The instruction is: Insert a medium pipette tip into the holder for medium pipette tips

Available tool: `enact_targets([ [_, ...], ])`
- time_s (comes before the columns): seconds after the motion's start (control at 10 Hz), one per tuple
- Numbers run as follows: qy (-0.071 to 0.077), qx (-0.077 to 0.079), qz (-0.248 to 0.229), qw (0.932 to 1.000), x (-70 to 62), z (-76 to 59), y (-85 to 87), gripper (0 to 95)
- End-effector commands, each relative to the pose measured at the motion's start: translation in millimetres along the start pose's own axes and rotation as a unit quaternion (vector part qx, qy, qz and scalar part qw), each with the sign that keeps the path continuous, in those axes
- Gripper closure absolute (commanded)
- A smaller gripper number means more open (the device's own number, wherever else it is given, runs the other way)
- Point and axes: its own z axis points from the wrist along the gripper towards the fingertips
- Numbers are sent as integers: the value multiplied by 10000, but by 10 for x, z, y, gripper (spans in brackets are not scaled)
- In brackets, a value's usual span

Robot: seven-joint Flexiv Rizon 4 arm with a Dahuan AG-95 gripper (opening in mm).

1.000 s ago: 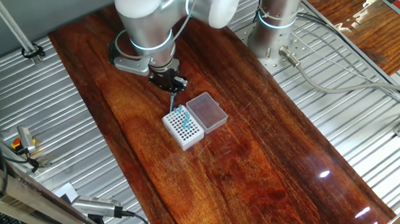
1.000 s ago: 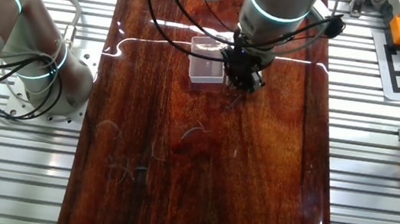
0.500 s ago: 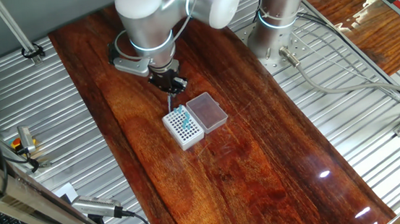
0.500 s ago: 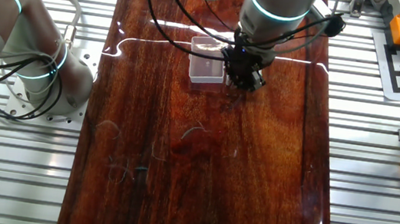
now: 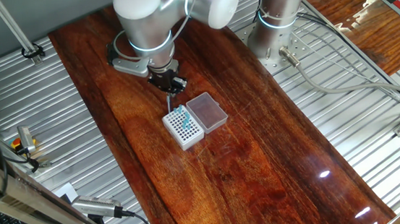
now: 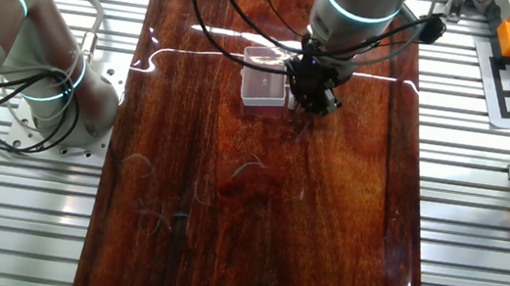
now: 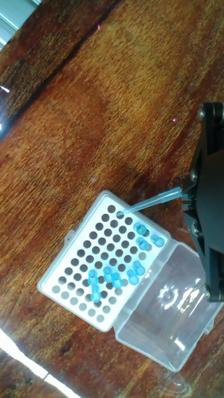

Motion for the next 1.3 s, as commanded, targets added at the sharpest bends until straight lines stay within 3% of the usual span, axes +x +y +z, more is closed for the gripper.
enact_targets([
  [0.1, -12, 0, -28, 10000, 31, 6, 20, 950],
  [0.3, 0, 13, -75, 10000, 77, -5, 24, 950],
  [0.4, -1, 12, -88, 10000, 90, -12, 21, 760],
  [0.6, -13, -4, -90, 10000, 104, -20, 20, 760],
  [0.7, -31, -16, -88, 10000, 101, -18, 20, 570],
  [1.1, -41, -11, -72, 10000, 20, 6, 19, 570],
  [1.2, -40, -10, -71, 10000, 13, 8, 19, 760],
  [1.3, -39, -10, -68, 10000, 6, 9, 21, 760],
])
